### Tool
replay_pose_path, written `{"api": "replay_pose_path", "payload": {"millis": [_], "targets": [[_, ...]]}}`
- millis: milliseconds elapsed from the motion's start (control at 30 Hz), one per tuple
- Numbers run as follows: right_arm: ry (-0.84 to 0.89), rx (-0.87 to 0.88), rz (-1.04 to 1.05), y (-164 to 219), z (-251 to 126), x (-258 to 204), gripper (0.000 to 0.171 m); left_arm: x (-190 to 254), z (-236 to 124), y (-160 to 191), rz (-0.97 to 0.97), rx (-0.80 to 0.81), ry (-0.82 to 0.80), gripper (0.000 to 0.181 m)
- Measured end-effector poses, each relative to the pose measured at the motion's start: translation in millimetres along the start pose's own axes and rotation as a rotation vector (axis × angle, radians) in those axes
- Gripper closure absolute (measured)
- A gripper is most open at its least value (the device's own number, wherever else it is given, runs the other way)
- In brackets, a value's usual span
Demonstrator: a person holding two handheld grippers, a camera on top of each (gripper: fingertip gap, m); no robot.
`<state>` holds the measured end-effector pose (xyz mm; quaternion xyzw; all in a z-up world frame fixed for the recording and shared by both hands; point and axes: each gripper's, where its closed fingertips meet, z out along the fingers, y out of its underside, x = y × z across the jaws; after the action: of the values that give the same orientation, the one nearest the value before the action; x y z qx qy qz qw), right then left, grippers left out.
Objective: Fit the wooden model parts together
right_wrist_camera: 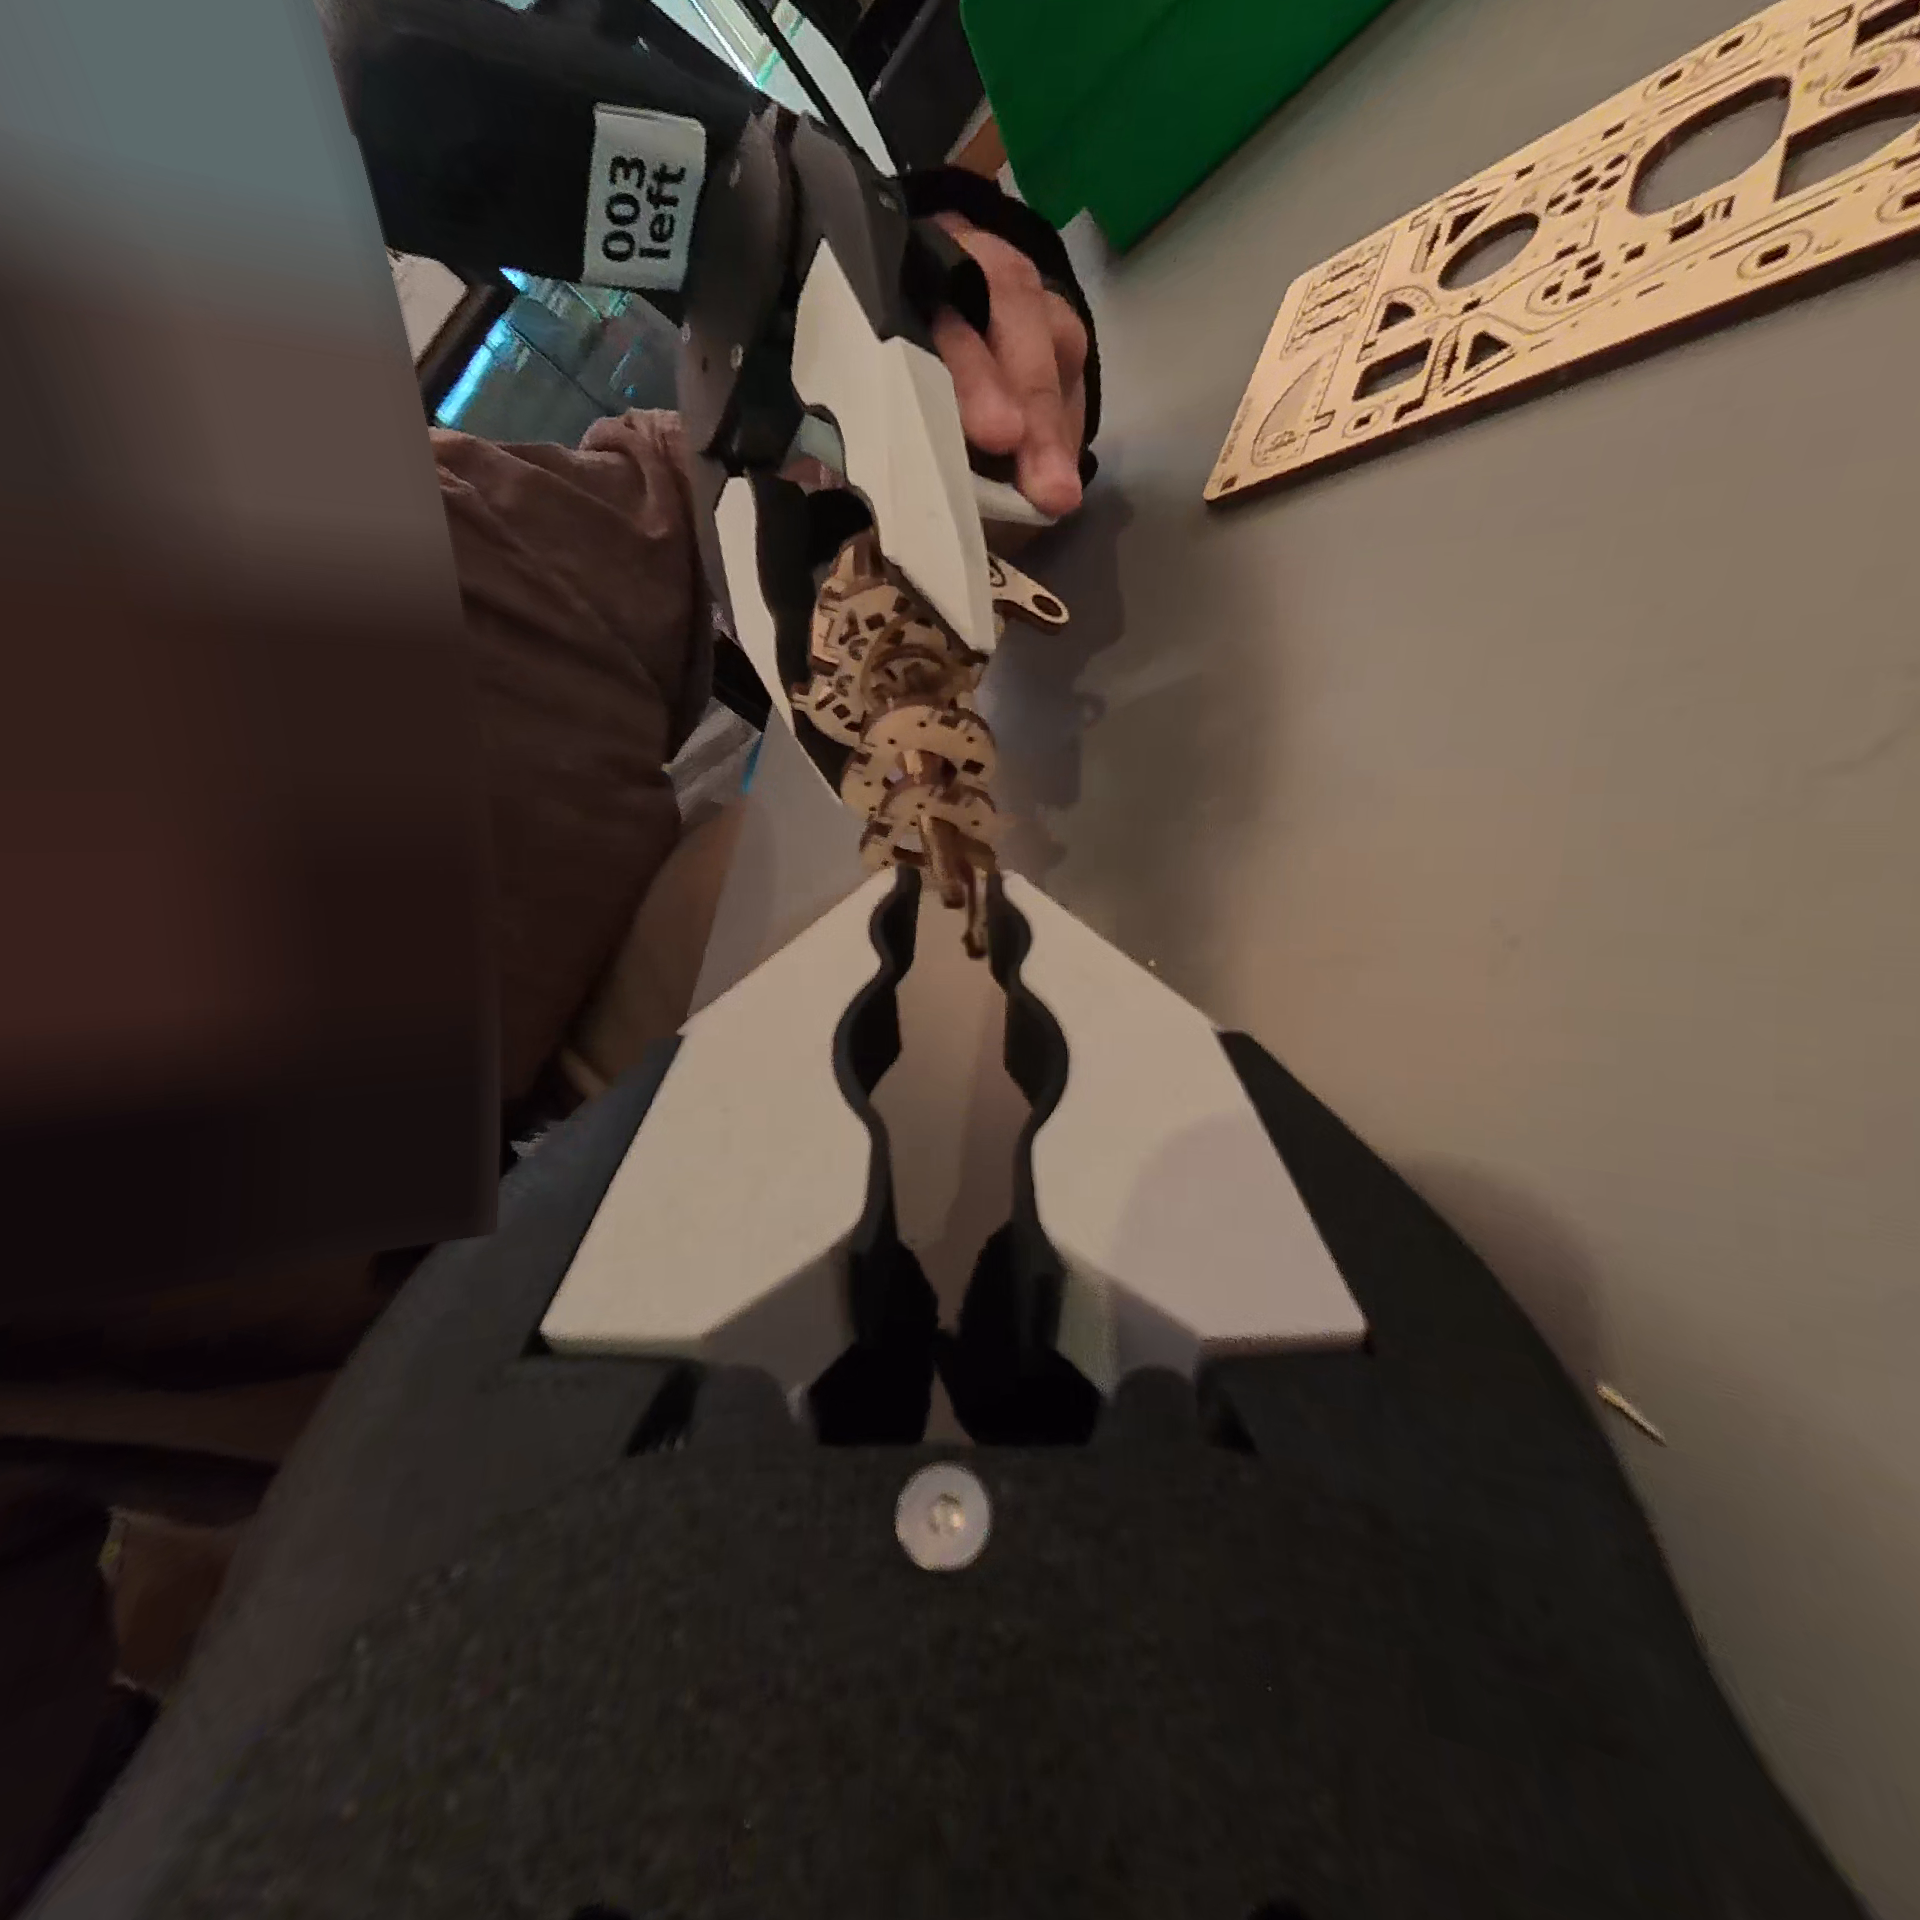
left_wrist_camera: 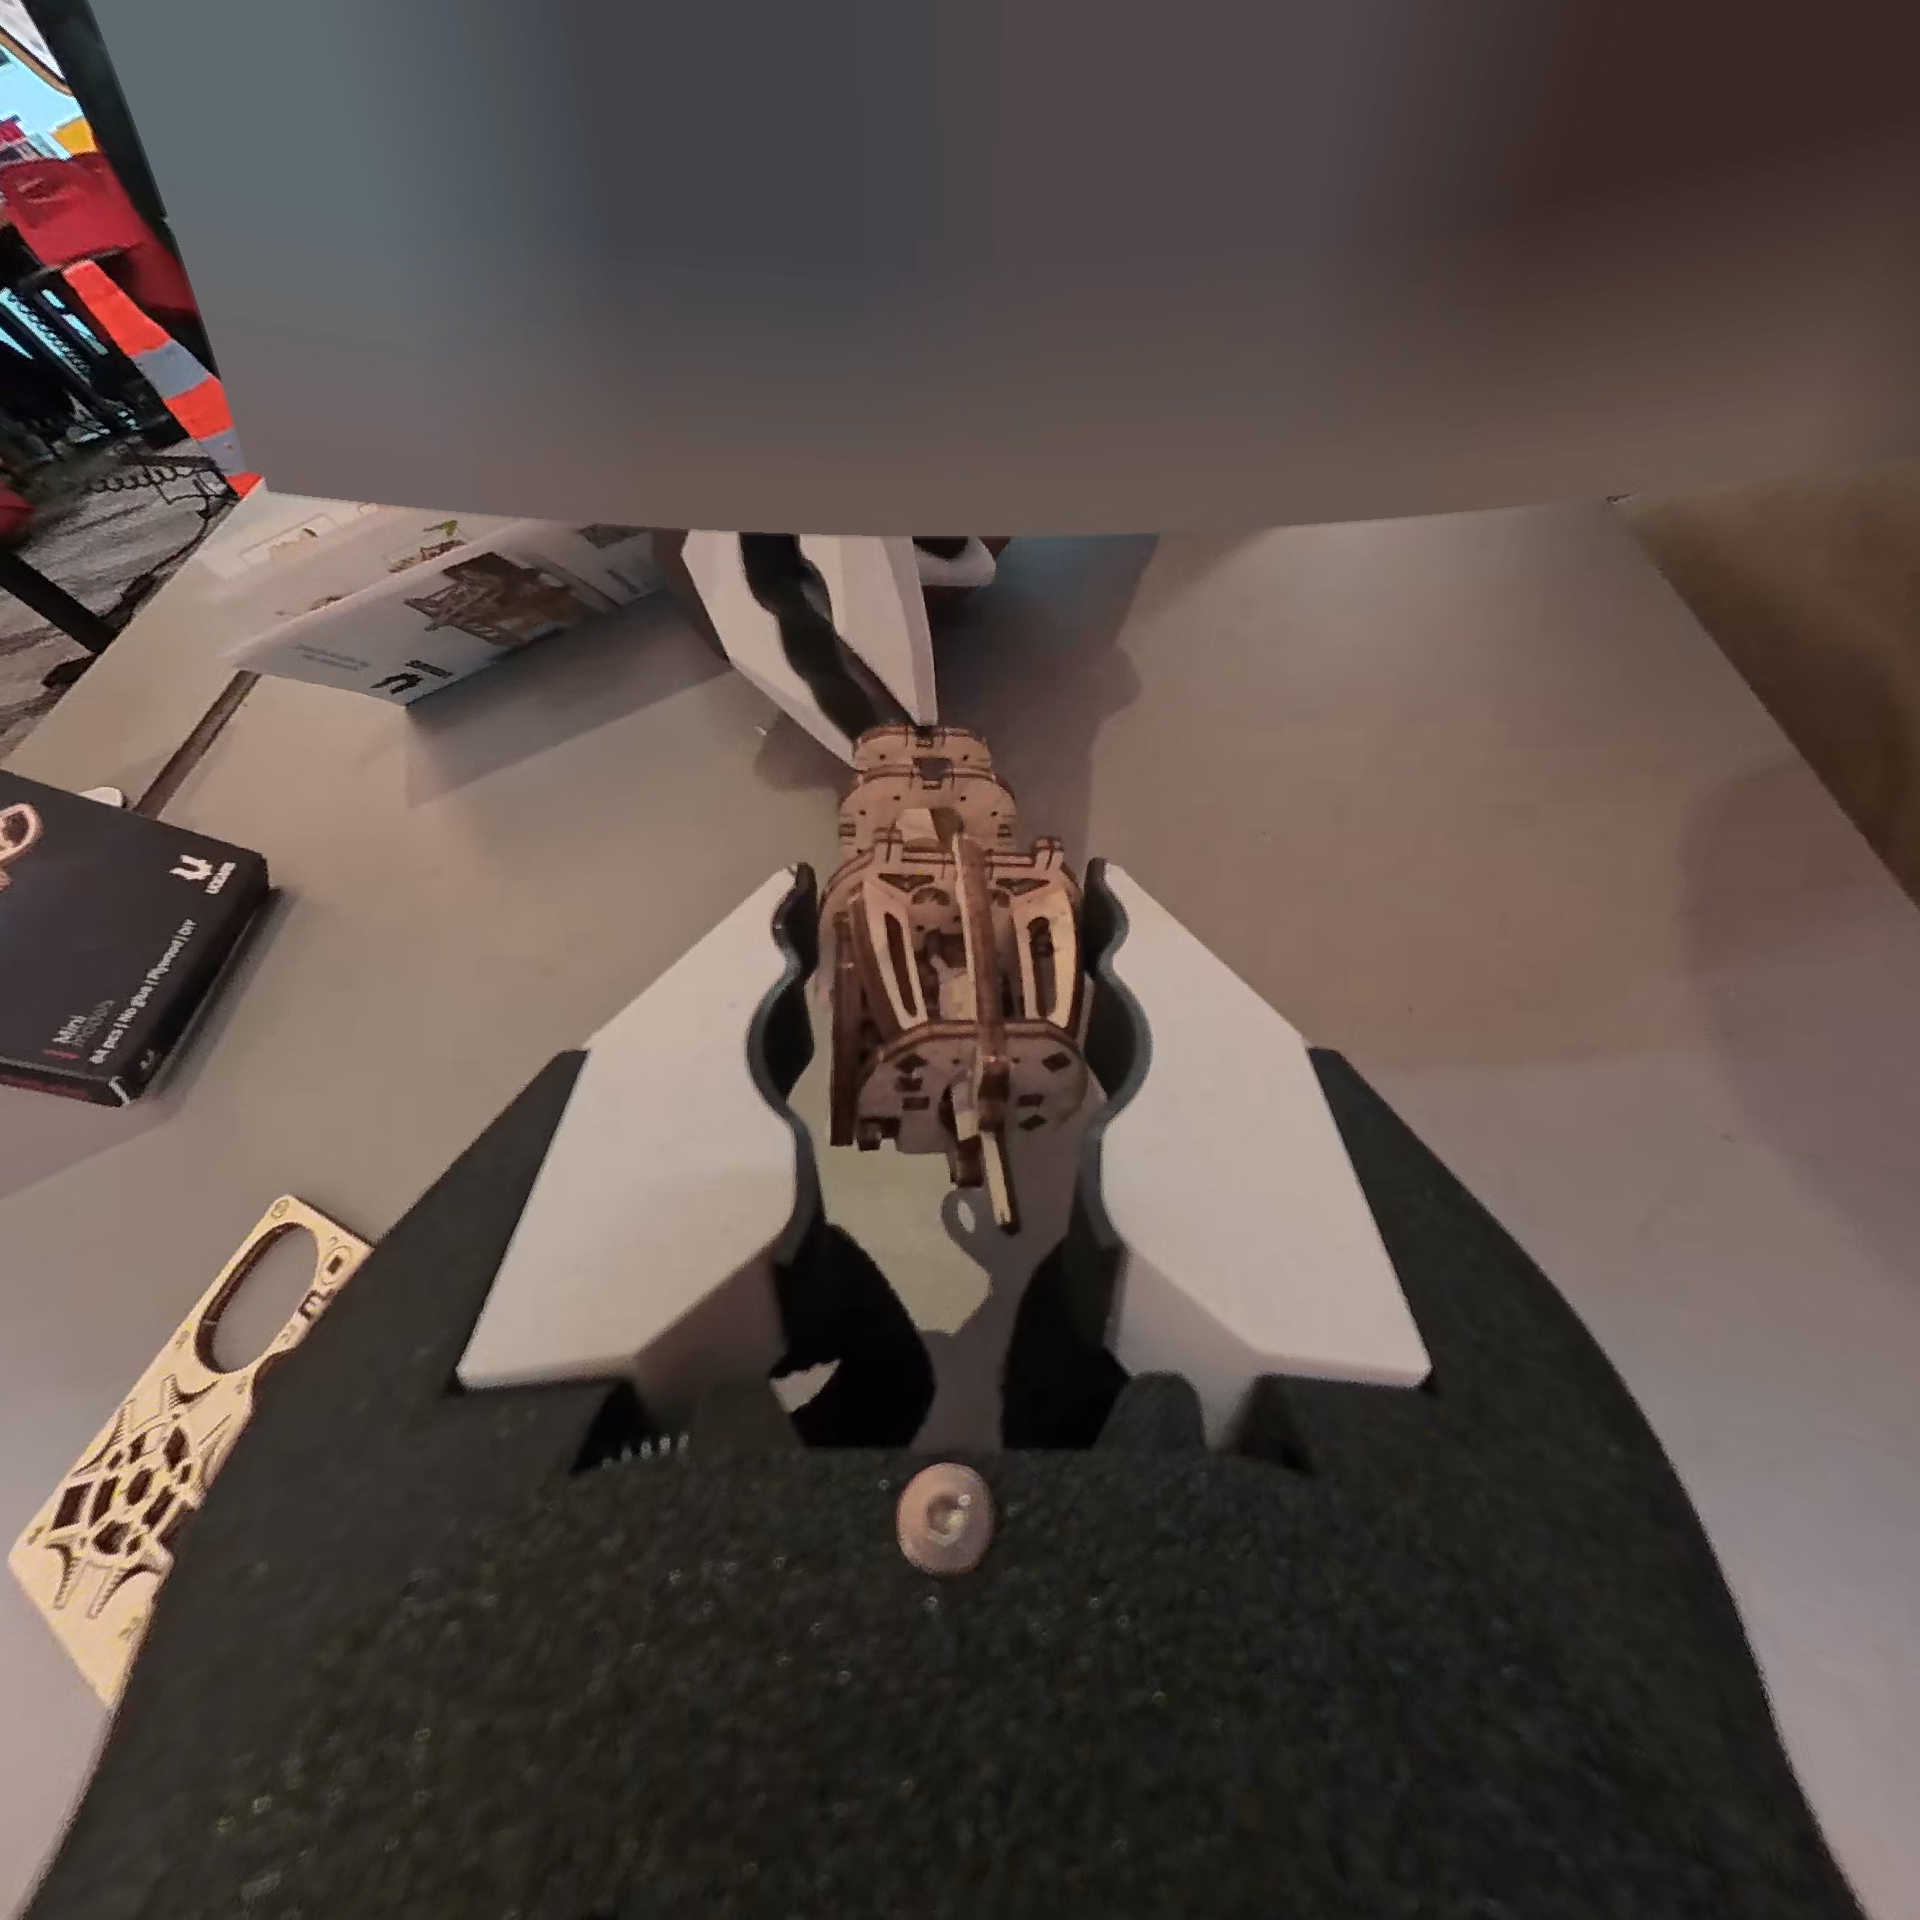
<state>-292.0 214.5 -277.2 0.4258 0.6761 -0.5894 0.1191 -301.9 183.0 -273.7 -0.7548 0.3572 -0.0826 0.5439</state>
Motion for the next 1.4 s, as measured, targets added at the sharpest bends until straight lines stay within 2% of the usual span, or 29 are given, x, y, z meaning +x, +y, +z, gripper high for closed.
{"api": "replay_pose_path", "payload": {"millis": [500, 1100, 1400], "targets": [[-0.066, 0.040, 0.040, -4.8, 6.1, -5.3, 0.169, -0.8, -0.2, 1.6, -0.021, -0.003, 0.003, 0.133], [0.036, 0.300, -0.068, -41.6, 0.8, -6.2, 0.169, -26.4, -16.9, -14.1, -0.387, 0.156, 0.064, 0.133], [0.049, 0.343, -0.066, -47.6, -1.8, -6.1, 0.169, -26.5, -15.3, -12.8, -0.397, 0.155, 0.072, 0.133]]}}
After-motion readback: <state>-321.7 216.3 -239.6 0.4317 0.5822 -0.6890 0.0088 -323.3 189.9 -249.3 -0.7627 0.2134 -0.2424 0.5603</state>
